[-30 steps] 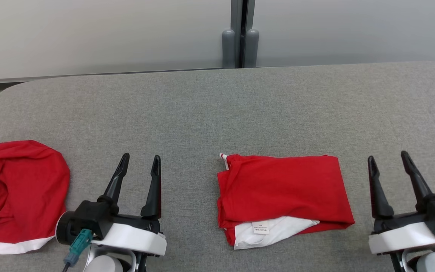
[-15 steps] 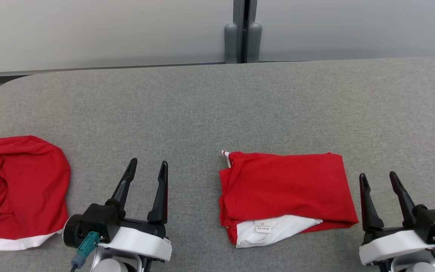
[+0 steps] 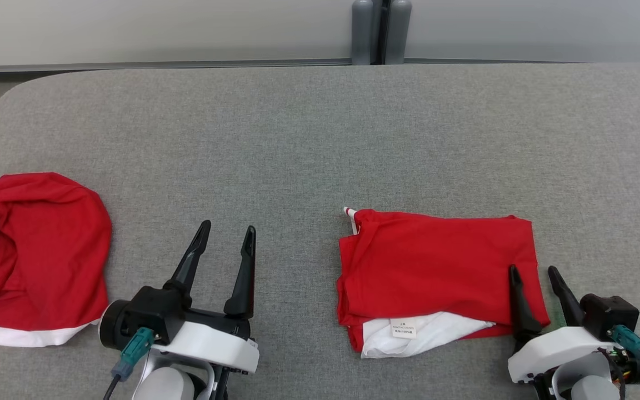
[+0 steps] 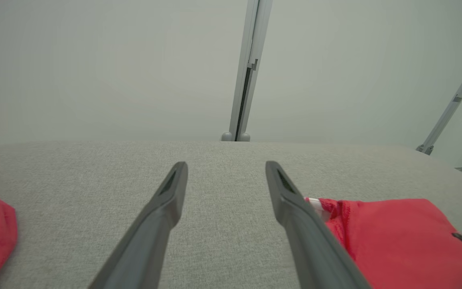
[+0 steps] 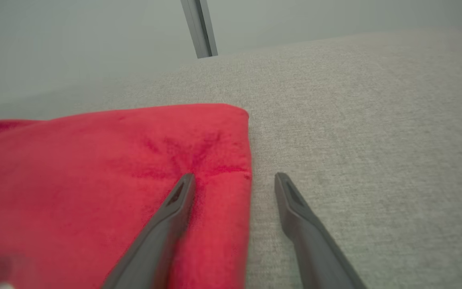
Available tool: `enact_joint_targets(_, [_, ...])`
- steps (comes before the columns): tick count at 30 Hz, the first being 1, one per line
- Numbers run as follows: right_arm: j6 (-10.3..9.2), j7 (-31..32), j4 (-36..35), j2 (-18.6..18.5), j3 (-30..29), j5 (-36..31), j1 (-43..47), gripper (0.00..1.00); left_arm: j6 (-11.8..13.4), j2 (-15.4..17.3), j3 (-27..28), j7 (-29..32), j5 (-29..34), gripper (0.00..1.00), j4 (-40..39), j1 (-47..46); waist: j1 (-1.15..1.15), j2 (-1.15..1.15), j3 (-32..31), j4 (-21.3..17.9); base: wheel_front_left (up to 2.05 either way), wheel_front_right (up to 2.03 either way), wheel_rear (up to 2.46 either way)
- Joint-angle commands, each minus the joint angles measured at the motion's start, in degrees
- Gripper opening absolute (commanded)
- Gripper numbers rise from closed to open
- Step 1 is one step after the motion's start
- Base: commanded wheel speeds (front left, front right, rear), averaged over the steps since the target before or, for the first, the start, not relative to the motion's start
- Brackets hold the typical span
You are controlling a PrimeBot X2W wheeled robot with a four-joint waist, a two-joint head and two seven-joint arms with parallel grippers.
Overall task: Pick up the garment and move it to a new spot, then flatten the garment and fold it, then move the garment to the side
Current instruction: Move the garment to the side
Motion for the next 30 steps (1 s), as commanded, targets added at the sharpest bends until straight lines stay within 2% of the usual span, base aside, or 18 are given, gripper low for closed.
enact_joint_targets(1, [-0.02, 0.24, 1.22, 0.10, 0.31, -0.13, -1.04, 1.00, -0.02, 0.19, 0.07, 0.00, 0.32, 1.00, -0.01, -1.44, 0.00, 0.00, 0.46, 0.41, 0.00, 0.00, 0.00])
enact_joint_targets(5, [-0.02, 0.83, 4.65, 0.41, 0.82, 0.00, -2.21, 1.00, 0.13, 0.18, -0.15, 0.00, 0.34, 1.00, 0.06, -1.40, 0.00, 0.00, 0.86, 0.65, 0.00, 0.00, 0.00])
enact_joint_targets(6, [-0.02, 0.93, 5.30, 0.53, 1.16, 0.15, -2.42, 0.44, 0.09, 0.18, -0.30, 0.00, 0.48, 1.00, 0.17, -1.40, 0.00, 0.00, 0.88, 0.63, 0.00, 0.00, 0.00])
enact_joint_targets(7, [-0.02, 0.75, 5.79, 0.55, 1.51, -0.25, -2.73, 0.00, -0.01, 0.18, -0.47, 0.00, 0.59, 1.00, 0.24, -1.38, 0.00, 0.00, 0.90, 0.57, 0.00, 0.00, 0.00])
enact_joint_targets(12, [-0.07, -0.68, 5.48, -0.75, 2.74, -2.17, -4.35, 0.00, 0.15, 0.17, -0.65, 0.00, 1.05, 1.00, -0.19, -1.11, 0.00, 0.00, 0.68, -0.94, 0.00, 0.00, 0.00])
enact_joint_targets(16, [-0.07, -1.13, 2.99, -3.16, 5.25, -5.17, -5.82, 0.00, -0.41, 0.18, -1.09, 0.01, 2.33, 1.00, -0.91, -1.77, 0.00, 0.00, 0.63, -3.33, 0.00, 0.00, 0.00])
enact_joint_targets(21, [-0.07, -1.25, -0.47, -8.78, 8.80, -7.68, -7.49, 0.00, -0.65, 0.15, -3.21, 0.00, 1.97, 1.00, -1.91, -4.08, 0.00, 0.00, 1.19, -6.66, 0.00, 0.00, 0.00])
enact_joint_targets(27, [-0.08, -1.27, -2.28, -17.95, 13.22, -7.44, -11.37, 0.00, -1.18, 0.21, -6.57, 0.00, 4.78, 1.00, -3.25, -7.48, 0.00, 0.00, 3.87, -11.38, 0.00, 0.00, 0.00])
enact_joint_targets(28, [-0.08, -1.27, -2.28, -17.95, 13.22, -7.44, -11.37, 0.00, -1.18, 0.21, -6.57, 0.00, 4.78, 1.00, -3.25, -7.48, 0.00, 0.00, 3.87, -11.38, 0.00, 0.00, 0.00])
enact_joint_targets(30, [-0.07, -1.24, -2.00, -20.59, 14.23, -7.07, -12.72, 0.00, -1.40, 0.23, -7.14, 0.00, 5.46, 1.00, -3.60, -8.46, 0.00, 0.00, 5.30, -12.86, 0.00, 0.00, 0.00])
